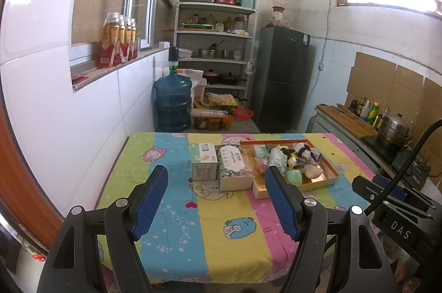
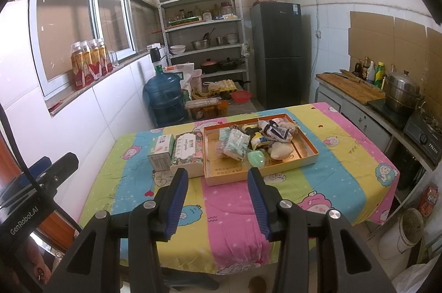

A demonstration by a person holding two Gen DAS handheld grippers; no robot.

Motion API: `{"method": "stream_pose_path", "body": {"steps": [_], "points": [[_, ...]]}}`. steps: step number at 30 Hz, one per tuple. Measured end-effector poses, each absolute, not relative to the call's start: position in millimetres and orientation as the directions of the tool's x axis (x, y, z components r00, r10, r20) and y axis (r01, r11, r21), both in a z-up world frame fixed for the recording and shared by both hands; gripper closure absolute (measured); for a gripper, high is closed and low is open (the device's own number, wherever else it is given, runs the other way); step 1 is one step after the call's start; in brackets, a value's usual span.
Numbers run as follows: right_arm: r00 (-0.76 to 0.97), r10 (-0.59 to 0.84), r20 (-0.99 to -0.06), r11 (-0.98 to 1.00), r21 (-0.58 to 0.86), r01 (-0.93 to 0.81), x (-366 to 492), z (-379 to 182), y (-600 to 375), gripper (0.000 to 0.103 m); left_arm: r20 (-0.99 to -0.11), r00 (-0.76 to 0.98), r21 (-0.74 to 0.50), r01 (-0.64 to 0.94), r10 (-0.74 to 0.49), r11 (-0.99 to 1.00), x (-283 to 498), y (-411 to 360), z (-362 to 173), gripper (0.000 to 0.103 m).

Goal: Organize soft objects

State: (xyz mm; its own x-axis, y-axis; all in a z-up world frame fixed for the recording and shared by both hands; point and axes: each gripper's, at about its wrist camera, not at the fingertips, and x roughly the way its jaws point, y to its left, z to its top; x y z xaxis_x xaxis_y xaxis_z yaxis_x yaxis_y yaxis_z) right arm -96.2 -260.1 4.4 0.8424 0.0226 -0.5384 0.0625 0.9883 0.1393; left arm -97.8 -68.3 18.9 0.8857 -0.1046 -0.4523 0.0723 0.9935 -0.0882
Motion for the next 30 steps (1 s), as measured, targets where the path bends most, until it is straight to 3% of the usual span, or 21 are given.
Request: {"method": "stream_pose_path", "body": {"steps": [30], "points": [[0.843,0.017,-0.538,0.989,0.133,0.065,-97.3,5.0,-257.9,0.058,-0.459,0.882,-0.095,0.077,-0.112,0.992,-98.5,-65.7,13.1,0.029]]}}
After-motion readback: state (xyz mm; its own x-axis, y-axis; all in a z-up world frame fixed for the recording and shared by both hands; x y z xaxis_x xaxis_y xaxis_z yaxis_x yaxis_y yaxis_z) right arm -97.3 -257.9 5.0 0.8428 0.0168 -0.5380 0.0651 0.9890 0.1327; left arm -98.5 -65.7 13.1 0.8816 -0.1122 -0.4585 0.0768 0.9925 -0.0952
